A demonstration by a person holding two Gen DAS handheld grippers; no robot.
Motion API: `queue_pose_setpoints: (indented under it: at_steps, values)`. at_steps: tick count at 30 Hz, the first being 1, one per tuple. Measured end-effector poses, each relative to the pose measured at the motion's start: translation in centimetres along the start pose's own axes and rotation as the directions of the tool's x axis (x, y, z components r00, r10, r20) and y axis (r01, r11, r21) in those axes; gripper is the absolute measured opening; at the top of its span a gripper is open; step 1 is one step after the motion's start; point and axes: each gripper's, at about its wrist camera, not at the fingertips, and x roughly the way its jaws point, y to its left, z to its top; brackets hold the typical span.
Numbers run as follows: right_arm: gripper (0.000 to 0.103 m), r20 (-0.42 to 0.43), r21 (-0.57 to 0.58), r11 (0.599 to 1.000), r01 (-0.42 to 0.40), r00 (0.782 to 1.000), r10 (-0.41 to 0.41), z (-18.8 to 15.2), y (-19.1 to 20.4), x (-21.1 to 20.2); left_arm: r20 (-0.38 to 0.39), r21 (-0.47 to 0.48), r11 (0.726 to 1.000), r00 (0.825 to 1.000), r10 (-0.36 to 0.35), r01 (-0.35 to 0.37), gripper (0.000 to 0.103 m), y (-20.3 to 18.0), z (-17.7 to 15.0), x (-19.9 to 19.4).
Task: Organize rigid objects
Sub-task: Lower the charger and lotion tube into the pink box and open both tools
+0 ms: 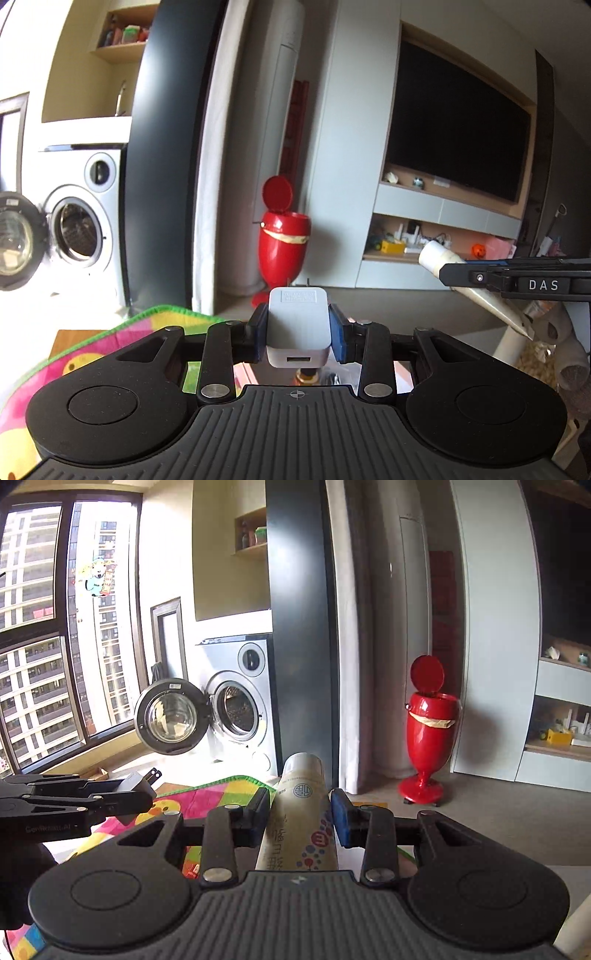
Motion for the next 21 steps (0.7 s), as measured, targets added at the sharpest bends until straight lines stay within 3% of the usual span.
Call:
queue_pose_setpoints:
  at_steps: [4, 10, 12, 15, 18, 21]
  values:
    - [0.035, -0.016, 0.034, 0.998, 0.059, 0.998, -0.058, 1.1, -1.6, 4.7, -0.063, -0.04, 0.998, 0.997, 0.036, -0.038, 0.037, 0.0, -0.8, 5.4]
    - [0.036, -0.153, -0.013, 0.989, 0.144, 0.978, -0.145, -2.9, -2.5, 12.3, -0.181, -0.079, 0.996, 0.983, 0.025, -0.039, 0.037, 0.7, -4.9, 9.7]
    - [0.036, -0.195, -0.022, 0.988, 0.155, 0.968, -0.157, -4.6, -2.6, 14.3, -0.232, -0.071, 0.997, 0.973, 0.015, -0.032, 0.038, 0.8, -5.8, 10.8]
    - [0.036, -0.238, -0.023, 0.989, 0.145, 0.96, -0.146, -6.4, -2.5, 16.0, -0.336, -0.075, 0.997, 0.942, 0.005, -0.032, 0.038, 1.2, -7.2, 12.7]
    - [0.041, -0.25, 0.016, 0.991, 0.13, 0.96, -0.122, -7.2, -2.5, 16.0, -0.277, -0.111, 0.994, 0.961, -0.014, -0.018, 0.037, 2.0, -7.6, 11.9]
    - [0.05, -0.211, 0.0, 0.992, 0.128, 0.969, -0.126, -8.0, -1.9, 14.1, -0.206, -0.177, 0.984, 0.978, -0.033, -0.004, 0.037, 3.6, -7.0, 10.0]
